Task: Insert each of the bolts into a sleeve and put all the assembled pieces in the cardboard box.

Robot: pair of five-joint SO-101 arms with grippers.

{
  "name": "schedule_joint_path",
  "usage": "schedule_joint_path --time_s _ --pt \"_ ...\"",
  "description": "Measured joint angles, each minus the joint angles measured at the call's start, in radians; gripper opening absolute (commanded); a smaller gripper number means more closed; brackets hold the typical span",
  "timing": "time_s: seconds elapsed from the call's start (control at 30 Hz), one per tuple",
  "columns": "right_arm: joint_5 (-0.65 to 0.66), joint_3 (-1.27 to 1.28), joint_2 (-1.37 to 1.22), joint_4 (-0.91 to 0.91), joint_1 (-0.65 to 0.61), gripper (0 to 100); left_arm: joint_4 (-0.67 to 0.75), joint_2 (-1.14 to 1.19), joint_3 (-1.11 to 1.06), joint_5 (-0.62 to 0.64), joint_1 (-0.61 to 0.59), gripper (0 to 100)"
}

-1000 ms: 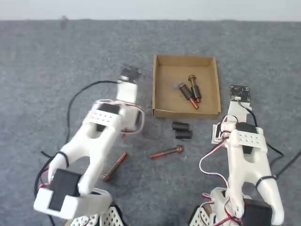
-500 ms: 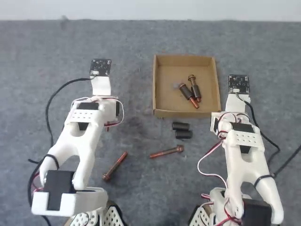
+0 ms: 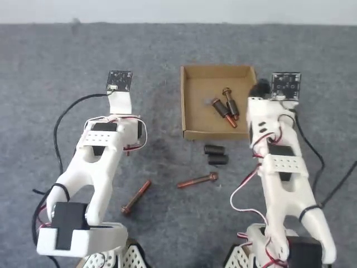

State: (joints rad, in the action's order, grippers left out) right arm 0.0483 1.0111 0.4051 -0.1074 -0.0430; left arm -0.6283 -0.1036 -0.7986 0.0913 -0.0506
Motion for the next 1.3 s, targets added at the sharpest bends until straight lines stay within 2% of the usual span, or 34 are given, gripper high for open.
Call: schedule_joint_path --time_s 0.23,0.57,0.63,0.83,0.93,1.07,1.3 --pt "0.0 0.0 -0.187 -0.192 -0.103 0.6 0.0 0.0 0.0 0.0 0.0 1" --pt "0.018 -0.153 -0.612 -0.861 -0.117 0.6 0.0 0.0 0.0 0.0 0.0 1" --pt "0.08 -0.164 -0.672 -0.985 -0.132 0.6 0.0 0.0 0.0 0.0 0.0 1" --pt "0.396 -0.1 -0.769 -1.301 -0.222 0.6 0.025 0.0 0.0 0.0 0.0 1" --pt "0.459 -0.015 -0.77 -1.39 -0.278 0.6 0.028 0.0 0.0 0.0 0.0 1" --pt "0.433 0.071 -0.77 -1.49 -0.348 0.6 0.028 0.0 0.0 0.0 0.0 1" --pt "0.236 0.135 -0.77 -1.537 -0.382 0.6 0.028 0.0 0.0 0.0 0.0 1"
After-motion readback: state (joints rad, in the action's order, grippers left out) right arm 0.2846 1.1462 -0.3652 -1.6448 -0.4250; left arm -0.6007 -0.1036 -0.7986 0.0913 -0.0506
